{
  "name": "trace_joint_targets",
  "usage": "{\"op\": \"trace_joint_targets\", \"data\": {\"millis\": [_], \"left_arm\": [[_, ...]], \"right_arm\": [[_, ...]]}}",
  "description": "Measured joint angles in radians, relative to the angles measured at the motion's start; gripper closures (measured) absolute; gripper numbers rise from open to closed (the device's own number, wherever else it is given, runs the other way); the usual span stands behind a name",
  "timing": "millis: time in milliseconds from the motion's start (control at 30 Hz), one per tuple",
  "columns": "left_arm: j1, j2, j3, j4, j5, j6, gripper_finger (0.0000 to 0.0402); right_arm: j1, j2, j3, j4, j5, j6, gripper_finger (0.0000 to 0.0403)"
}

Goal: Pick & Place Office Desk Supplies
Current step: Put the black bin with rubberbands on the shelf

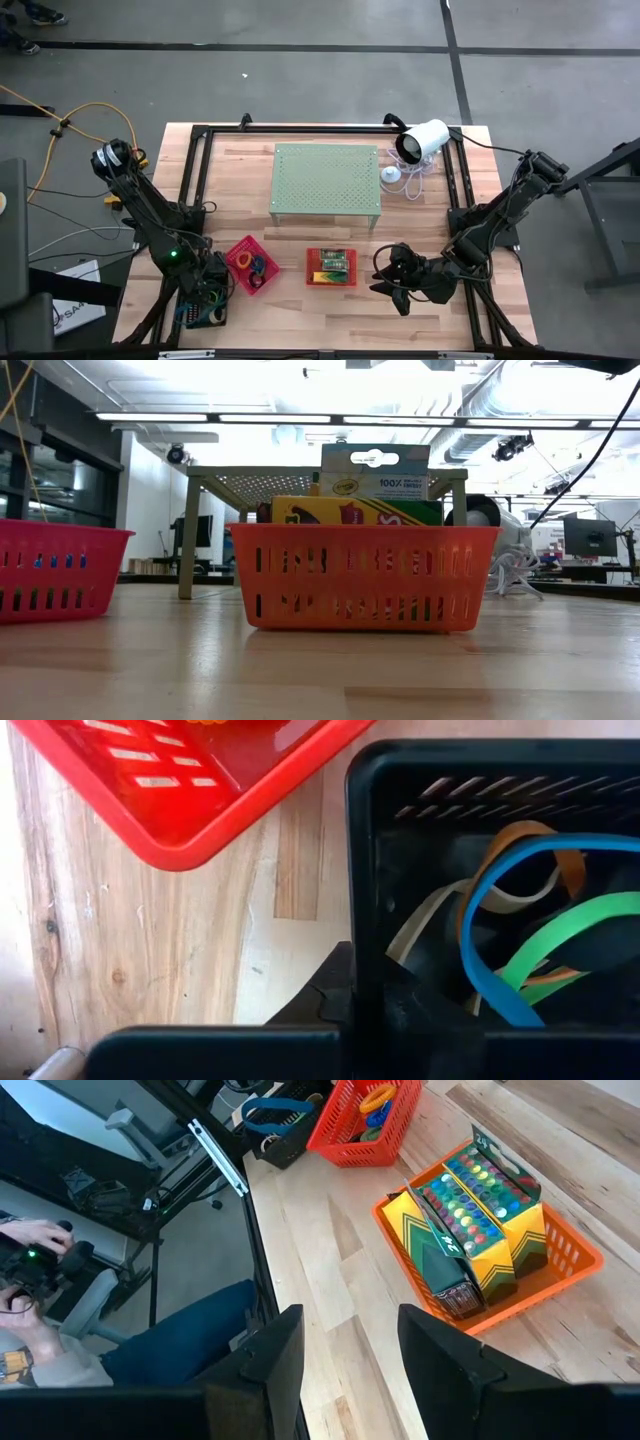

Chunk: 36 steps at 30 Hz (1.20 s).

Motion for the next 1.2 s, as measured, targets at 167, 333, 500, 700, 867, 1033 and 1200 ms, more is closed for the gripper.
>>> {"op": "trace_joint_targets", "data": {"millis": [167,333,500,700,867,1033,1200], "left_arm": [[0.000,0.000,0.000,0.000,-0.001,0.000,0.0400],[0.000,0.000,0.000,0.007,-0.002,0.000,0.0400],[0.000,-0.002,0.000,0.033,0.012,0.000,0.0401],[0.000,-0.052,0.007,0.037,0.030,0.000,0.0401],[0.000,-0.126,0.010,0.036,0.045,-0.027,0.0401],[0.006,-0.209,0.011,0.026,0.047,-0.034,0.0401],[0.043,-0.268,0.012,0.003,0.063,-0.035,0.0401]], "right_arm": [[0.000,0.000,0.000,0.000,0.000,0.000,0.0252],[0.000,0.000,0.000,0.000,0.000,0.000,0.0252],[0.000,0.000,0.000,0.000,0.000,0.000,0.0252],[0.000,0.000,0.000,0.000,0.000,0.000,0.0252],[0.000,0.000,0.000,0.000,0.000,0.000,0.0252],[0.000,0.000,0.000,0.000,0.000,0.000,0.0252],[0.000,0.000,0.000,0.000,0.000,0.000,0.0252]]}}
